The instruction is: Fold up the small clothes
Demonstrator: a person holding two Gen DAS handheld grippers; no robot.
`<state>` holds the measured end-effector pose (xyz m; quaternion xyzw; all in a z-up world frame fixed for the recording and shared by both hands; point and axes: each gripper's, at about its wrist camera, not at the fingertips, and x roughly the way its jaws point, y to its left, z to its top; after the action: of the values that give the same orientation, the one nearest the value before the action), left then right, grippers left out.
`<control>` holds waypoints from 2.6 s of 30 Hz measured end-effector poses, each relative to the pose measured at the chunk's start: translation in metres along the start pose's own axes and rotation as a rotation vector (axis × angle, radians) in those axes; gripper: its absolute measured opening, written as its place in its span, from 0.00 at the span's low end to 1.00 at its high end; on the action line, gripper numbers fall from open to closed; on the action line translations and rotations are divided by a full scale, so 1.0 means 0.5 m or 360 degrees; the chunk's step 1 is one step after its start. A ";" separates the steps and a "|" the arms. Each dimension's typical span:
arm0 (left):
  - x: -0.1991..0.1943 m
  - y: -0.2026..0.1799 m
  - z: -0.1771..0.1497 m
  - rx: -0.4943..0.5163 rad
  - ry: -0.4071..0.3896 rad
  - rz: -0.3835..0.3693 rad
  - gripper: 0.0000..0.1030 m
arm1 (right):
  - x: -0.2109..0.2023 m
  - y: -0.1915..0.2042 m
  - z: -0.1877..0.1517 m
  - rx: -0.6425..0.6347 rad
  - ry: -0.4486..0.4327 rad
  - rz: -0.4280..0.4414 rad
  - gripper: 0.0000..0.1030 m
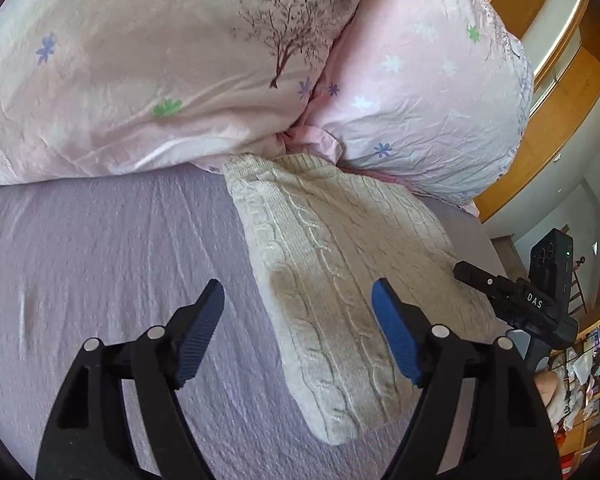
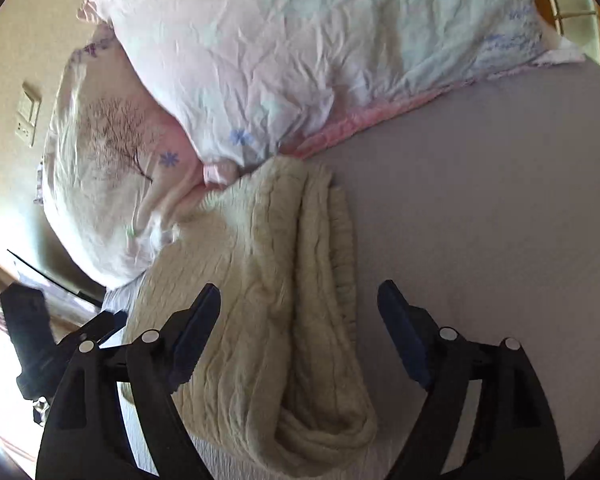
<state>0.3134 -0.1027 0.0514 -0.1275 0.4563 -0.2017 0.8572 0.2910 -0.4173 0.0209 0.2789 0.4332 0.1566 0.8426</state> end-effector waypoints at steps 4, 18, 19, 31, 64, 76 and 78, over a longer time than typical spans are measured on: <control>0.049 -0.013 -0.008 -0.0014 0.0084 -0.0066 0.77 | 0.023 -0.018 -0.005 0.0056 0.0104 0.0055 0.79; -0.080 0.100 -0.059 -0.0134 -0.0069 -0.0254 0.40 | 0.042 0.086 -0.084 0.0029 0.0234 0.0704 0.32; -0.101 0.111 -0.062 -0.0124 -0.0094 -0.0234 0.42 | 0.054 0.110 -0.091 -0.0009 0.0254 0.0715 0.32; -0.246 0.096 -0.111 0.0134 -0.0343 0.0131 0.75 | -0.041 0.253 -0.102 -0.0314 -0.0038 0.0485 0.83; -0.180 0.108 -0.337 0.0207 0.0032 0.0694 0.98 | 0.041 0.317 -0.395 -0.0735 0.0094 -0.0690 0.99; -0.179 0.109 -0.337 0.0250 0.0037 0.0659 0.98 | 0.036 0.320 -0.410 -0.0768 0.0072 -0.0681 0.99; -0.179 0.109 -0.337 0.0250 0.0037 0.0659 0.98 | 0.037 0.320 -0.410 -0.0770 0.0071 -0.0680 0.99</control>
<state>0.1406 -0.0187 0.0021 0.0383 0.4654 -0.0578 0.8824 0.1304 -0.2122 0.0097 -0.0303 0.4507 0.0806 0.8885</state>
